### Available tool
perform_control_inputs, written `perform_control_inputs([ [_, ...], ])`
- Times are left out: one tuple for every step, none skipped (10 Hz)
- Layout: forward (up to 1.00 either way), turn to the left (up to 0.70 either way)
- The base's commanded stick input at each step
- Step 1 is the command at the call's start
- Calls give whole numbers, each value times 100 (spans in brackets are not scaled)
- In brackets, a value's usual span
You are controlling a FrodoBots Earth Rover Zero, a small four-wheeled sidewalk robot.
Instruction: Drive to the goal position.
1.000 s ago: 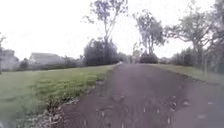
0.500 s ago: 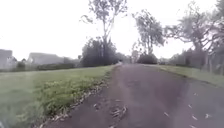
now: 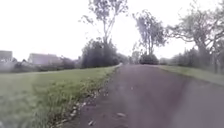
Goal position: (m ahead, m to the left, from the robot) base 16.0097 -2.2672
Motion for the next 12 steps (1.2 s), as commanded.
perform_control_inputs([
  [85,-4],
  [85,-6],
  [85,-8],
  [85,-10],
  [85,-34],
  [85,-34],
  [85,-34],
  [85,-34],
  [85,-34],
  [85,-34],
  [85,-34],
  [85,-34],
])
